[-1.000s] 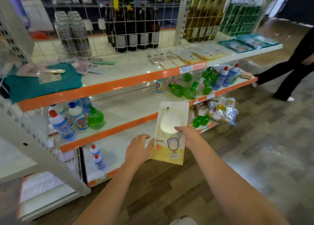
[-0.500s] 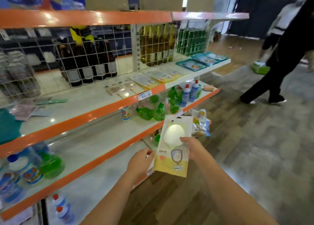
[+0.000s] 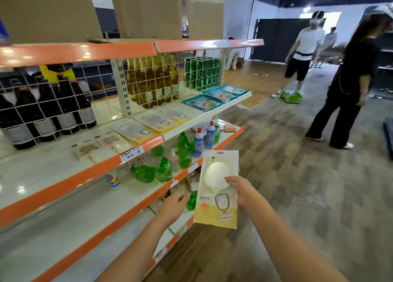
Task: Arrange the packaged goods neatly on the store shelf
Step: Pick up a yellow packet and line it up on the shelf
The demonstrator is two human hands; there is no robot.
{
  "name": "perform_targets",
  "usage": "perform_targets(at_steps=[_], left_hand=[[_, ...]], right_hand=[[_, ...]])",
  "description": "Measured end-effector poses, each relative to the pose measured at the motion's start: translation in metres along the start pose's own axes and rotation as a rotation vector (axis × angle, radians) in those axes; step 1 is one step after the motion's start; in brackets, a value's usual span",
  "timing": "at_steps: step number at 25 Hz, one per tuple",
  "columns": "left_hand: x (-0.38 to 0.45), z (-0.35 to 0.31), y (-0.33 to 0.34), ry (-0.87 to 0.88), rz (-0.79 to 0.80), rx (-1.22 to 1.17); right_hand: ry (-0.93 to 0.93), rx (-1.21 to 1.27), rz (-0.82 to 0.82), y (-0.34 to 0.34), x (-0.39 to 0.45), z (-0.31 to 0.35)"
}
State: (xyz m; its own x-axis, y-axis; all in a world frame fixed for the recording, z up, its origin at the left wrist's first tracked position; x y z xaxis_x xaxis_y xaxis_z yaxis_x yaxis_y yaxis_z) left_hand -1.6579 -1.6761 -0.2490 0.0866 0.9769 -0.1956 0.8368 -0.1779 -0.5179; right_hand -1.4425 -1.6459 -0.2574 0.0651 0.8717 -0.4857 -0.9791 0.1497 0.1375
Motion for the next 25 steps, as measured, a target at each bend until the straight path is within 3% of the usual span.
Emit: perform_targets(at_steps=[12, 19, 25], left_hand=[[0.182, -0.085, 0.028, 0.083, 0.141, -0.053], [0.257, -0.131, 0.022, 0.163, 0.213, 0.009], [0.321, -0.146, 0.036, 0.096, 0.192, -0.065]], right_hand=[[-0.025, -0.004, -0.127, -0.053, 0.123, 0.084], [-0.045, 0.017, -0.126, -0.057, 0.184, 0.128], [-0.016, -0.004, -0.071, -0.067, 0.238, 0.147]])
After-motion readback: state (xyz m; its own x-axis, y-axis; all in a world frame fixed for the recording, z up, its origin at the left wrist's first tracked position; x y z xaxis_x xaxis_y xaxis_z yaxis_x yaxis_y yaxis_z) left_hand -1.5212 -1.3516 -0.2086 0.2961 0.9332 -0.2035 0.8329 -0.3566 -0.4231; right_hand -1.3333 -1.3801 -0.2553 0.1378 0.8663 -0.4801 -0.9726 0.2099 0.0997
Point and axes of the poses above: each hand's wrist, its own x-axis towards the middle knuckle, its own y-axis out of the palm, z = x × y, the point moved 9 cm from there along x, towards the middle knuckle, and after that the axes turned 11 degrees about -x, right-handed, at the moved point
